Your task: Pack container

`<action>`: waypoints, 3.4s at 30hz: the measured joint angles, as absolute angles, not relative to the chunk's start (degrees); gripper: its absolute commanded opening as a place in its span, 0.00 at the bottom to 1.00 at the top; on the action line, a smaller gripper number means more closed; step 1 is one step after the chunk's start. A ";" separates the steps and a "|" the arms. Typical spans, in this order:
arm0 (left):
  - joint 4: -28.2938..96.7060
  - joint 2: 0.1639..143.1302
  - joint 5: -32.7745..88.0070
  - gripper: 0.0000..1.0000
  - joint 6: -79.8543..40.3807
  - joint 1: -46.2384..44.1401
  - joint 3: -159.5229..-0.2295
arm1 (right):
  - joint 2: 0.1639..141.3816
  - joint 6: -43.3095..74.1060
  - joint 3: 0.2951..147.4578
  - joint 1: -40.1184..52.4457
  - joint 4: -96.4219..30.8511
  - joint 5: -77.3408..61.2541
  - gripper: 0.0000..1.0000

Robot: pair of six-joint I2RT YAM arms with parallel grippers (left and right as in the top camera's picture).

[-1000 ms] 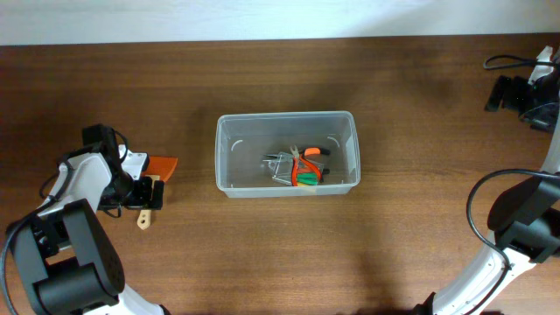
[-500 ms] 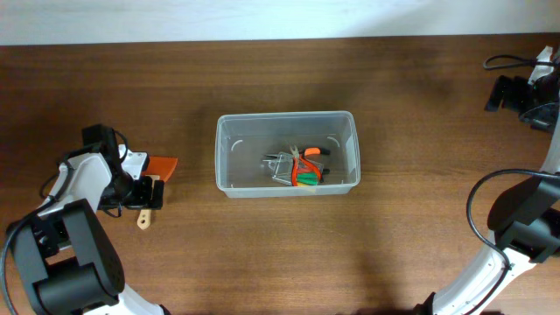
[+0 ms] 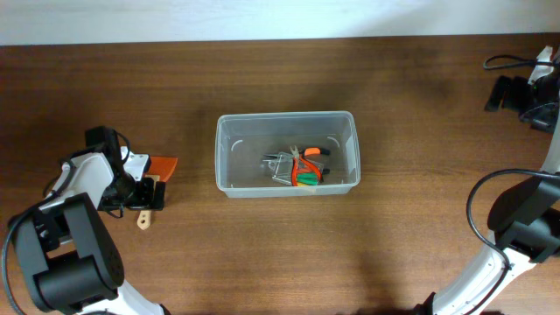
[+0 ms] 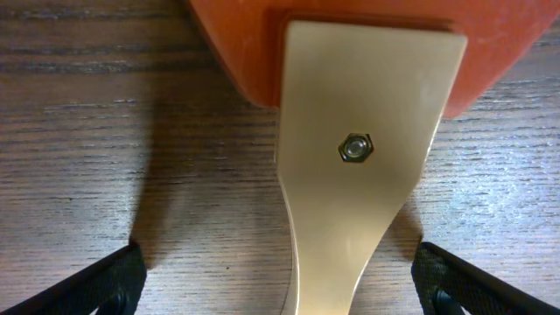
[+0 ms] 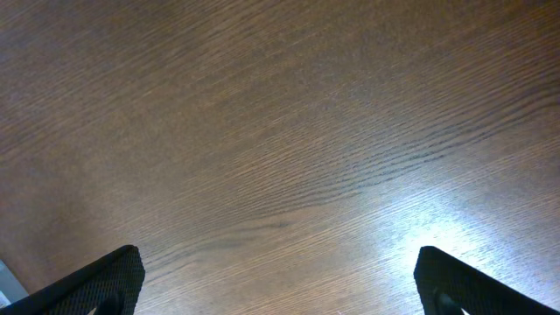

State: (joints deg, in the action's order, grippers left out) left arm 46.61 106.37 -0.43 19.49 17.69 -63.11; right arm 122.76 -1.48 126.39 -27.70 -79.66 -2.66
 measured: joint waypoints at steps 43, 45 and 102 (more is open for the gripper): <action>46.63 106.52 -0.08 0.90 19.27 17.50 -63.16 | 122.76 -1.54 126.39 -27.70 -79.66 -2.66 0.99; 46.41 106.52 0.03 0.71 19.14 17.50 -63.18 | 122.76 -1.52 126.39 -27.70 -79.66 -2.66 0.99; 45.93 106.63 3.22 0.24 18.87 17.50 -63.22 | 122.76 -1.50 126.39 -27.70 -79.66 -2.66 0.99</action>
